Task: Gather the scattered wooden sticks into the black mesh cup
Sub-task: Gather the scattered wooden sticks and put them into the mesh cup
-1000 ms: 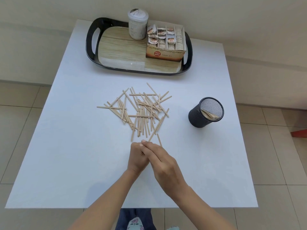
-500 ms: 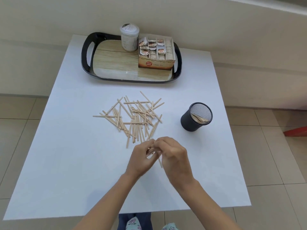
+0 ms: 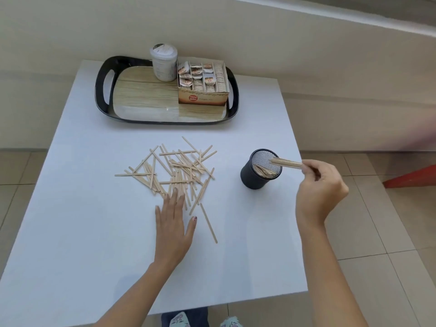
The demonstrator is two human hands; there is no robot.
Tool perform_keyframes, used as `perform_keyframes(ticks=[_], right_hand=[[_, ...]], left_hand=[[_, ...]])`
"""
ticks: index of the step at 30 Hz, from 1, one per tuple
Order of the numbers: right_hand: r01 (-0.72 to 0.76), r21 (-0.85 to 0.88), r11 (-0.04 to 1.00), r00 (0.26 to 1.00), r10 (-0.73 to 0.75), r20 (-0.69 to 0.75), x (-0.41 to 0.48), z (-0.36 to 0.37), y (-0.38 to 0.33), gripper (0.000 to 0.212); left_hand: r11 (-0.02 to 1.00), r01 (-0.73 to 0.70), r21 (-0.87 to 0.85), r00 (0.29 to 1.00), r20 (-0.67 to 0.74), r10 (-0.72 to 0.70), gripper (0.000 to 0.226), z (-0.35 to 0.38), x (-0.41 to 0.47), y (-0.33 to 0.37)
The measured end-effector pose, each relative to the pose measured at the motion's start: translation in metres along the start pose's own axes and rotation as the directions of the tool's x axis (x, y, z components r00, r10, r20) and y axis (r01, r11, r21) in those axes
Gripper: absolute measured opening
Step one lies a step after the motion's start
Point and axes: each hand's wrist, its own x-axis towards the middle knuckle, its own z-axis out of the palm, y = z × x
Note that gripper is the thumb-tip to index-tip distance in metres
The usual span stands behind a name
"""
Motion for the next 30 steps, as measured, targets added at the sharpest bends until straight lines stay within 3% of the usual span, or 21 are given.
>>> perform_keyframes(ticks=[7,13,21,25,28,30], right_hand=[[0.1,-0.028,0.995,0.978,-0.094,0.188,-0.007,0.044,0.007,0.013],[0.29,-0.085,0.953,0.894,-0.238,0.381,-0.021,0.063,0.01,0.017],[0.326,-0.12,0.938,0.858,-0.24,0.453,-0.026,0.063,0.014,0.009],[0.297,-0.137,0.945,0.891,-0.222,0.397,-0.026,0.064,0.01,0.014],[0.26,-0.305,0.916,0.923,-0.142,0.357,-0.022,0.068,0.005,0.014],[0.262,-0.482,0.836,0.912,-0.051,0.408,-0.017,0.072,-0.001,0.017]], left_hand=[[0.996,0.037,0.078,0.999,-0.026,-0.035,0.066,0.006,-0.001,-0.006],[0.996,0.044,0.081,0.999,-0.026,-0.042,0.064,0.007,-0.002,-0.006],[0.994,0.052,0.095,0.999,-0.02,-0.051,0.063,0.008,-0.002,-0.007],[0.995,0.054,0.08,0.998,-0.03,-0.052,0.062,0.009,-0.002,-0.007],[0.996,0.057,0.071,0.998,-0.033,-0.054,0.061,0.009,-0.002,-0.008],[0.996,0.058,0.063,0.998,-0.039,-0.056,0.061,0.009,-0.002,-0.008]])
